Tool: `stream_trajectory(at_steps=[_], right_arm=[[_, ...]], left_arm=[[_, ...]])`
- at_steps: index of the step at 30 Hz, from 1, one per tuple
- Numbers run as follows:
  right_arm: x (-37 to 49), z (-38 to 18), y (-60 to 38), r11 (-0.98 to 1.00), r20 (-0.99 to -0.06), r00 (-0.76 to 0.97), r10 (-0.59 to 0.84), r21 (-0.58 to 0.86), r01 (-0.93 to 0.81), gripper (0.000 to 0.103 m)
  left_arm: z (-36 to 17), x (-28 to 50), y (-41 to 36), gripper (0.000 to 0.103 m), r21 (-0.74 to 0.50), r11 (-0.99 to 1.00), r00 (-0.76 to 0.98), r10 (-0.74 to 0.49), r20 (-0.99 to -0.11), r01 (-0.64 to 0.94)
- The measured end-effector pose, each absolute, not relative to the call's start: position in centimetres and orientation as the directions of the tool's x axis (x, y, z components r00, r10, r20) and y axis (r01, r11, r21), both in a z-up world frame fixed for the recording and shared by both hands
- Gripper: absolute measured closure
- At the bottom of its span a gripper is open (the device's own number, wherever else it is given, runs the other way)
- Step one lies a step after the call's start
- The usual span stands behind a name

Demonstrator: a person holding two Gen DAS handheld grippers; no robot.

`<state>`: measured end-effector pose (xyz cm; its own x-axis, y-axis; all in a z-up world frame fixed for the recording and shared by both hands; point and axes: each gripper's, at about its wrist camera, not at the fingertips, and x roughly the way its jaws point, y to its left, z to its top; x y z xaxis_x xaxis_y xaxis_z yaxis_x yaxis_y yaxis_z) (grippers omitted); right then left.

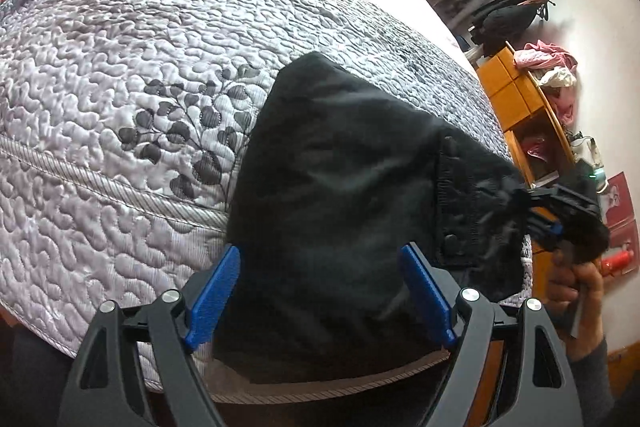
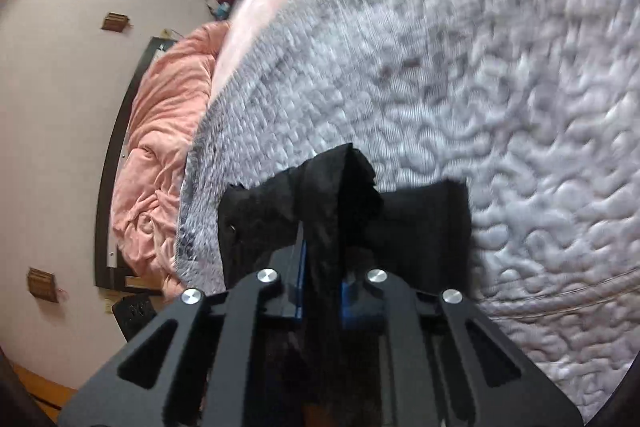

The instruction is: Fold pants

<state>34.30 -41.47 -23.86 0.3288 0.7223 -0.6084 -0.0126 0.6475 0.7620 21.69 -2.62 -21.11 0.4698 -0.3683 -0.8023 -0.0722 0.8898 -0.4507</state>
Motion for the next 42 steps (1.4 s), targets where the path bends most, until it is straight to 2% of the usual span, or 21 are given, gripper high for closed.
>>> stream_trajectory(at_steps=[2, 4, 5, 7, 9, 10, 12, 19, 20, 21, 24, 26, 31, 33, 35, 37, 39, 42], right_arm=[[34.4, -24.2, -42.1, 0.678, -0.642, 0.353, 0.680, 0.734, 0.028, 0.092], [34.8, -26.6, -42.7, 0.729, -0.719, 0.337, 0.608, 0.673, 0.122, 0.089], [34.9, -27.2, -42.7, 0.737, -0.732, 0.333, 0.595, 0.661, 0.137, 0.081], [34.5, -27.9, -42.8, 0.719, -0.716, 0.338, 0.611, 0.680, 0.141, 0.071], [33.5, -26.8, -42.9, 0.692, -0.680, 0.365, 0.636, 0.712, 0.122, 0.030], [32.6, -25.9, -43.2, 0.707, -0.683, 0.391, 0.616, 0.699, 0.106, 0.028], [30.9, -25.2, -43.9, 0.726, -0.696, 0.402, 0.594, 0.680, 0.103, 0.028], [26.2, -27.8, -44.7, 0.650, -0.666, 0.336, 0.666, 0.739, 0.178, 0.028], [25.9, -28.3, -44.3, 0.643, -0.663, 0.317, 0.678, 0.744, 0.183, 0.040], [25.9, -28.7, -44.0, 0.647, -0.668, 0.307, 0.678, 0.741, 0.181, 0.064], [24.8, -27.7, -44.4, 0.665, -0.680, 0.330, 0.655, 0.726, 0.176, 0.073], [23.8, -26.1, -44.6, 0.679, -0.675, 0.367, 0.640, 0.721, 0.142, 0.074], [23.6, -28.2, -45.4, 0.723, -0.735, 0.351, 0.580, 0.663, 0.195, 0.074], [23.8, -28.9, -45.4, 0.725, -0.742, 0.338, 0.579, 0.658, 0.202, 0.062], [23.8, -28.1, -45.1, 0.745, -0.748, 0.333, 0.574, 0.646, 0.167, 0.053], [23.9, -26.1, -45.7, 0.781, -0.765, 0.381, 0.519, 0.606, 0.153, 0.048], [24.6, -24.0, -46.6, 0.781, -0.748, 0.448, 0.490, 0.605, 0.157, 0.046], [27.6, -22.2, -45.1, 0.779, -0.715, 0.463, 0.524, 0.622, 0.079, 0.046]], left_arm=[[-21.1, 21.7, -2.7, 0.020, -0.454, 0.888, 0.465, -0.374, -0.802, -0.068], [-21.2, 21.9, -3.0, 0.020, -0.450, 0.891, 0.459, -0.375, -0.805, -0.061], [-21.3, 21.9, -3.1, 0.020, -0.446, 0.893, 0.456, -0.374, -0.808, -0.058], [-21.3, 21.9, -3.1, 0.020, -0.434, 0.899, 0.453, -0.366, -0.813, -0.052], [-21.2, 21.7, -3.0, 0.018, -0.430, 0.902, 0.453, -0.365, -0.813, -0.045], [-21.3, 21.6, -3.0, 0.017, -0.429, 0.902, 0.453, -0.365, -0.814, -0.045], [-21.5, 21.6, -2.7, 0.017, -0.432, 0.900, 0.451, -0.366, -0.814, -0.049], [-22.2, 21.4, -2.5, 0.015, -0.430, 0.900, 0.435, -0.363, -0.824, -0.064], [-22.3, 21.3, -2.5, 0.015, -0.429, 0.901, 0.431, -0.362, -0.827, -0.066], [-22.3, 21.2, -2.5, 0.015, -0.430, 0.900, 0.429, -0.363, -0.827, -0.068], [-21.8, 20.8, -2.2, 0.015, -0.429, 0.901, 0.437, -0.361, -0.824, -0.065], [-21.4, 20.5, -1.8, 0.015, -0.423, 0.904, 0.449, -0.352, -0.821, -0.065], [-22.1, 20.8, -1.6, 0.014, -0.428, 0.900, 0.424, -0.357, -0.832, -0.083], [-22.4, 20.9, -2.1, 0.014, -0.425, 0.902, 0.409, -0.363, -0.837, -0.070], [-22.3, 20.8, -2.4, 0.014, -0.412, 0.910, 0.407, -0.357, -0.840, -0.053], [-22.3, 20.9, -2.5, 0.010, -0.401, 0.915, 0.409, -0.351, -0.842, -0.042], [-22.7, 21.1, -2.4, 0.010, -0.397, 0.916, 0.404, -0.346, -0.847, -0.047], [-23.4, 21.5, -2.7, 0.010, -0.399, 0.915, 0.381, -0.351, -0.856, -0.054]])
